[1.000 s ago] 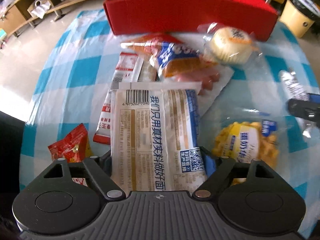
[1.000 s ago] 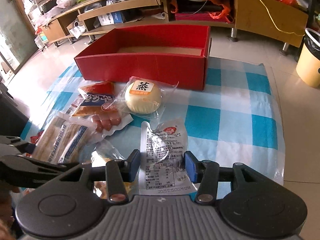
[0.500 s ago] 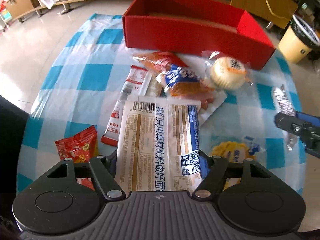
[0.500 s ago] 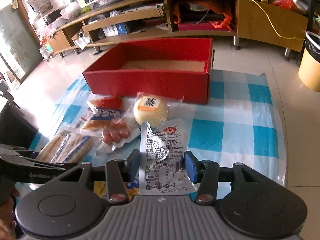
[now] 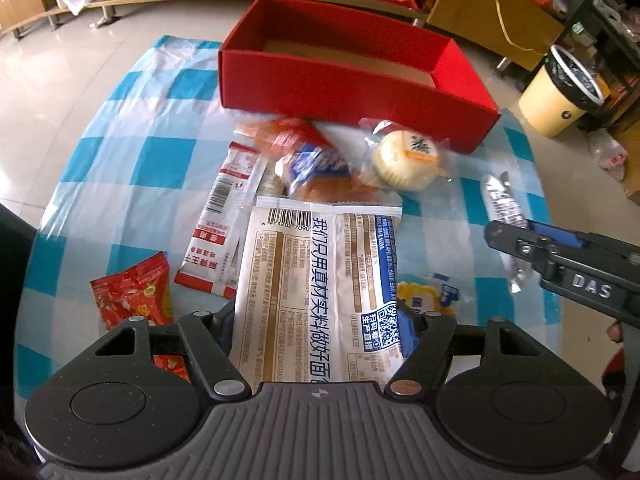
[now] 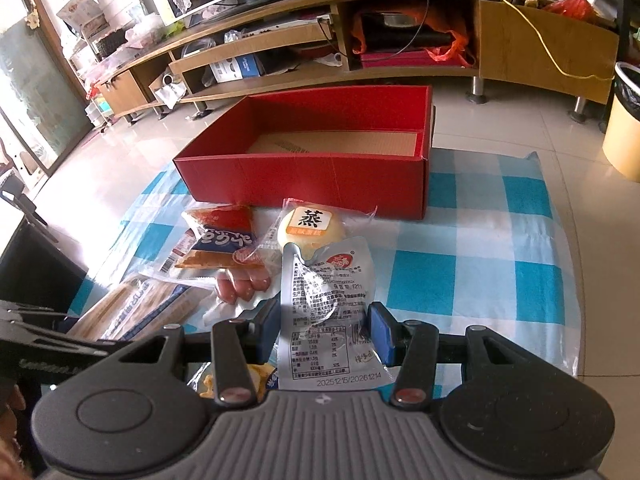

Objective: Organize snacks
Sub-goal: 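Lift and carry the bread bag with left tool while right tool carries the sachet into the red box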

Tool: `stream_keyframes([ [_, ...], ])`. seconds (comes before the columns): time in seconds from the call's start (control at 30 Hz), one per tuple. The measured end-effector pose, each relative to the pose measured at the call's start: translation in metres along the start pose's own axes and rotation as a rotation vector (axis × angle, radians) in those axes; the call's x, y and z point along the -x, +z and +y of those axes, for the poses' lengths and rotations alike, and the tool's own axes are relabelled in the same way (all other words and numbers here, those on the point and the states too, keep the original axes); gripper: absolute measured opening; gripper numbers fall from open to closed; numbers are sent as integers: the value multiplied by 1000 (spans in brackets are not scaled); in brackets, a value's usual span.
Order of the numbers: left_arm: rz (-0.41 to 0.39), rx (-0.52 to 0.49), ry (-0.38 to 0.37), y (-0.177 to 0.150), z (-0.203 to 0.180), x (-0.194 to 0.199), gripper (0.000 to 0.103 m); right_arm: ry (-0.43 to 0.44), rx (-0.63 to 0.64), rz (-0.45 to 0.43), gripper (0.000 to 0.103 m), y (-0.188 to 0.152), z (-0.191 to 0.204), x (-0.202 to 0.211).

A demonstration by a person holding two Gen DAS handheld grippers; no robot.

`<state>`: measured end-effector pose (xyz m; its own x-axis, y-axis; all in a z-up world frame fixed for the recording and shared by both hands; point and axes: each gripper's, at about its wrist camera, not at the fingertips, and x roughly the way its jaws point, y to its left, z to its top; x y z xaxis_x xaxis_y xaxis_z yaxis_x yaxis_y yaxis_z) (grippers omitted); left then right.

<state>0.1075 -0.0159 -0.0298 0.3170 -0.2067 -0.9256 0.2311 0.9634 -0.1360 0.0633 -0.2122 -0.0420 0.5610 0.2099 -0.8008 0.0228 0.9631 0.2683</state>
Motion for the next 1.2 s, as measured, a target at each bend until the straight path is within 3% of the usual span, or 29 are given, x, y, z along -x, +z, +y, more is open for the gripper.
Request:
stream_keyframes([
  [0.33,-70,24,-51,16,-4,15,76,12,2,-23,45,6,2,5],
  [0.73,-167,23,13,68,-14,12,76,25,-26,-109,45,46,5,3],
  [1.2,-212,-7,69,128,-26,-18,76,9,-58,-157,45,106,-10,-29],
])
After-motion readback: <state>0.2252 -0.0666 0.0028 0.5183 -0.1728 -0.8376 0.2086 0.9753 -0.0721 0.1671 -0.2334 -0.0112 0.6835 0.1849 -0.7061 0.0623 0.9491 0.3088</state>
